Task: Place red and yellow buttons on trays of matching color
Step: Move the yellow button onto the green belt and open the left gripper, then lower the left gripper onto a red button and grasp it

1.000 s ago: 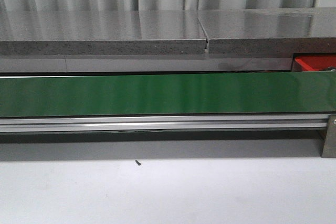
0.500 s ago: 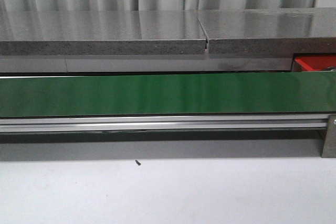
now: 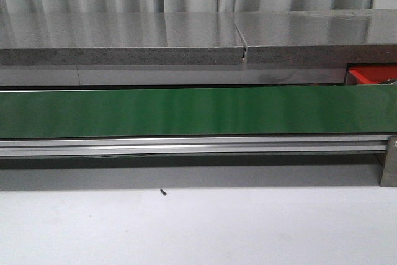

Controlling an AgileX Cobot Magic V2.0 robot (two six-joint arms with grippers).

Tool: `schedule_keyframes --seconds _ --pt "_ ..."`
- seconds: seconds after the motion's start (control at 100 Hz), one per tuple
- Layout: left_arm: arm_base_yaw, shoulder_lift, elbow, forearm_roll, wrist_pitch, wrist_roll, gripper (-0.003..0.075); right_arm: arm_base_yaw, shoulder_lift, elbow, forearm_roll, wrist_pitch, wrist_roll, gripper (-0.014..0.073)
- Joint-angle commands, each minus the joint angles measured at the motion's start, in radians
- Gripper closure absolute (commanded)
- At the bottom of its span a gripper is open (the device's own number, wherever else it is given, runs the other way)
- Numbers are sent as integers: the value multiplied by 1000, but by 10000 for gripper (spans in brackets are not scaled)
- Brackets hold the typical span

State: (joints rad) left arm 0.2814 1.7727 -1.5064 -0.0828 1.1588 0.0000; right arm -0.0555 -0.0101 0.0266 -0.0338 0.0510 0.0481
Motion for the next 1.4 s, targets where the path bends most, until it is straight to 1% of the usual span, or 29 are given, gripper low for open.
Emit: schedule_keyframes --seconds 0.0,0.17,0.37,0.42,0.54,0.73,0.85,1.04,1.18,1.32,1.39 --pt "-6 -54 -32 -27 -20 0 209 -4 -18 0 1 -73 0 708" --pt "-6 -104 -35 -63 -59 0 209 -4 -18 0 1 -73 0 708" --pt "8 -129 -110 -63 -49 0 208 -4 -18 0 1 -73 0 708" --pt "22 -129 -131 -61 -39 -22 208 -4 -18 0 1 -73 0 708" --pt "69 -129 -145 -57 -29 -27 208 -4 -18 0 1 -73 0 708" --pt "173 -110 -145 -18 47 -27 209 -4 -18 0 1 -73 0 708" --pt "254 -117 -117 2 54 -27 208 -4 -18 0 1 -73 0 708" --pt "376 -145 -2 -23 32 -12 208 -4 -18 0 1 -73 0 708" --pt "423 -145 72 -41 -13 10 208 -4 -18 0 1 -73 0 708" --pt "443 -141 112 -41 -65 10 208 -4 -18 0 1 -73 0 708" --pt "443 -125 112 -41 -68 10 209 -4 -18 0 1 -73 0 708"
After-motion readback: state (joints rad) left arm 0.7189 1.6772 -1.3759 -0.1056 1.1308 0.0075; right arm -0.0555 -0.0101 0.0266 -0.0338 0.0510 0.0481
